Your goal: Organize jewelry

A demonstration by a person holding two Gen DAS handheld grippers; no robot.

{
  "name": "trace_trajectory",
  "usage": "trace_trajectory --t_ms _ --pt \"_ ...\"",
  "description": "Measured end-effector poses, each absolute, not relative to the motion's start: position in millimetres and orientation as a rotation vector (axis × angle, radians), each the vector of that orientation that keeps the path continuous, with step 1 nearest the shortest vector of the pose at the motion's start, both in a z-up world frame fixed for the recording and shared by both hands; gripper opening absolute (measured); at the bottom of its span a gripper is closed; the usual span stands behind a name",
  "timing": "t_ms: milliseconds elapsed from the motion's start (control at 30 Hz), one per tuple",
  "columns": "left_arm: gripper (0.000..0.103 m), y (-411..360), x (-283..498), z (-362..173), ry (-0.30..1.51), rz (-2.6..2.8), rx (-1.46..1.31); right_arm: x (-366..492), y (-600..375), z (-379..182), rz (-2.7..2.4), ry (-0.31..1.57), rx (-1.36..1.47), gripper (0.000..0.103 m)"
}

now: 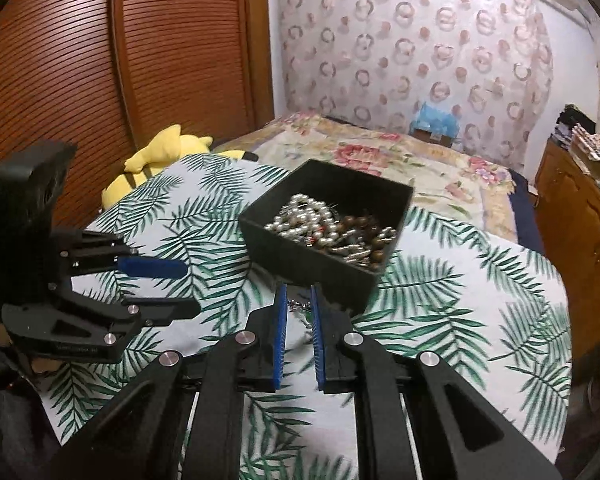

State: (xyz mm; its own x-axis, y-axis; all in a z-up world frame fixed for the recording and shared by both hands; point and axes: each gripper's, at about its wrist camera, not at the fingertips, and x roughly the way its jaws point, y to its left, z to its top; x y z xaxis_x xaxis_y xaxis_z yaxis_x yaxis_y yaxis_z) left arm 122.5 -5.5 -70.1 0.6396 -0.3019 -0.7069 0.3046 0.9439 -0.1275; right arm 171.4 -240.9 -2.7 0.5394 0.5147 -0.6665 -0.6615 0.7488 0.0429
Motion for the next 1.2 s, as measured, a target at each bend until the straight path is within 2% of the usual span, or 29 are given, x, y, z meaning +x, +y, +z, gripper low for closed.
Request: trace_trajectory --t_ms 467,567,867,967,1067,1133,1200 --pt "0.042 -47 125 -82 0.848 -0.416 0.066 168 -281 -29 0.639 0.762 -0.185 0.013" --pt "0.049 -54 125 -85 0.855 -0.426 0.080 168 -286 -31 0.637 0.765 -0.176 0.013" --pt "0.050 -74 129 -96 0.878 -0.427 0.150 168 -290 -34 0.642 0.765 -0.163 0.013" --pt "0.045 -76 129 -98 0.871 -0.419 0.164 168 -290 -35 0.649 0.767 -0.162 0.013" --pt "0.036 -76 129 -99 0.864 -0.407 0.171 169 -287 -38 0.654 0.771 -0.163 0.013" --pt "0.026 -75 130 -99 0.861 -0.405 0.170 170 -287 -38 0.657 0.772 -0.164 0.013" --pt "0.024 -73 129 -98 0.859 -0.413 0.166 171 -287 -38 0.660 0.770 -0.162 0.013"
